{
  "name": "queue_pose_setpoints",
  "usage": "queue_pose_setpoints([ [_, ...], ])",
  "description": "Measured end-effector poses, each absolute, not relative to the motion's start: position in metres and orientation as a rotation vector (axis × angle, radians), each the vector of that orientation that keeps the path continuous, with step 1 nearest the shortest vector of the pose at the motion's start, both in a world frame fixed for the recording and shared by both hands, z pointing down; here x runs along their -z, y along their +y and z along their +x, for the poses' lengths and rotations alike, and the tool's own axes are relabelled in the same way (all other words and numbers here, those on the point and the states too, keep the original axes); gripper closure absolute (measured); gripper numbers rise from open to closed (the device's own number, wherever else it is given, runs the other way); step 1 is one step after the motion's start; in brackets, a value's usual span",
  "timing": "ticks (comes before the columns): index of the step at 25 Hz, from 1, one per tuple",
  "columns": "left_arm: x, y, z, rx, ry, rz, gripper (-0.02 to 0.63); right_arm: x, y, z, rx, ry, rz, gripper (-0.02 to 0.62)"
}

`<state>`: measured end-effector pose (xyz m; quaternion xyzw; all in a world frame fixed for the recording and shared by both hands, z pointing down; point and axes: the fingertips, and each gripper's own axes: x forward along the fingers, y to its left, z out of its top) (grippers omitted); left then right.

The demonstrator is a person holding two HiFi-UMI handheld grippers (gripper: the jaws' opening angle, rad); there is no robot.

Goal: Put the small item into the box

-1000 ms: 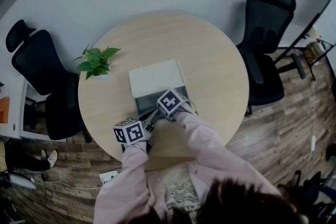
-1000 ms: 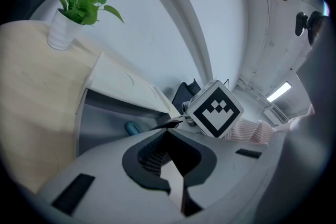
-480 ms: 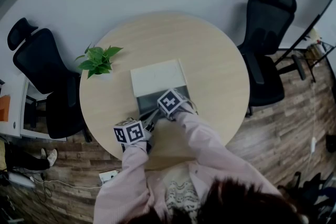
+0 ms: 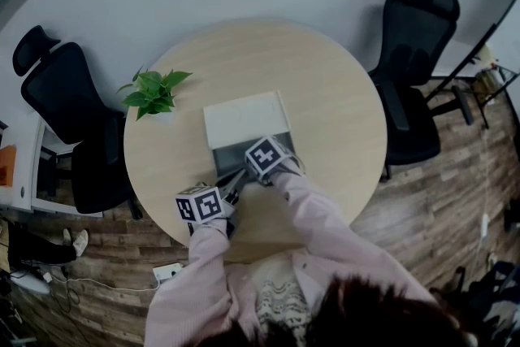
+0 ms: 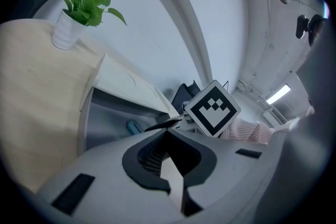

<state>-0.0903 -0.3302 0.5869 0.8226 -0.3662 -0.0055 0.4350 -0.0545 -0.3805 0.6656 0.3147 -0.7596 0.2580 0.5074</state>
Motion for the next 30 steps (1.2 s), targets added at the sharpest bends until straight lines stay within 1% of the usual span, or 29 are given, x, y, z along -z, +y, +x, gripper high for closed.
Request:
queue_pose_setpoints([
  [12,-0.585,-0.328,-0.090,0.012,-0.909,2.053,0.597,-0.657,-0.382,-0.055,-0.592,-1.874,0.785,0.402],
  [15,-0.585,-0.327,-0.090,0.010,-0.906,2.057,0.597,-0.650,-0.382,-0.046,-0.547,-1.880,0.805,0.431],
  [18,-0.587,-0.326,-0.092,0.009,-0.910,2.055,0.597,-0.646,-0.375,-0.042,-0.549,-1.906,0.793,0.446],
  [21,-0.587,-0.324,-0.092,0.007,-0.910,2.058,0.597,-0.638,-0.357,-0.072,-0.645,-2.073,0.682,0.451],
  [27,-0.587,-0.321,-0.089,-0.001,-0.899,2.068,0.597,-0.629,-0.356,-0.059,-0.615,-2.094,0.726,0.463],
  [28,-0.587,-0.320,-0.088,-0.002,-0.899,2.072,0.597,-0.624,-0.361,-0.057,-0.586,-2.120,0.751,0.470],
  [29,-0.587,-0.320,-0.088,-0.001,-0.899,2.078,0.597,-0.620,-0.367,-0.054,-0.552,-2.143,0.784,0.497],
  [30,-0.585,-0.319,-0.087,0.001,-0.900,2.086,0.597,-0.617,-0.371,-0.052,-0.532,-2.168,0.809,0.502],
])
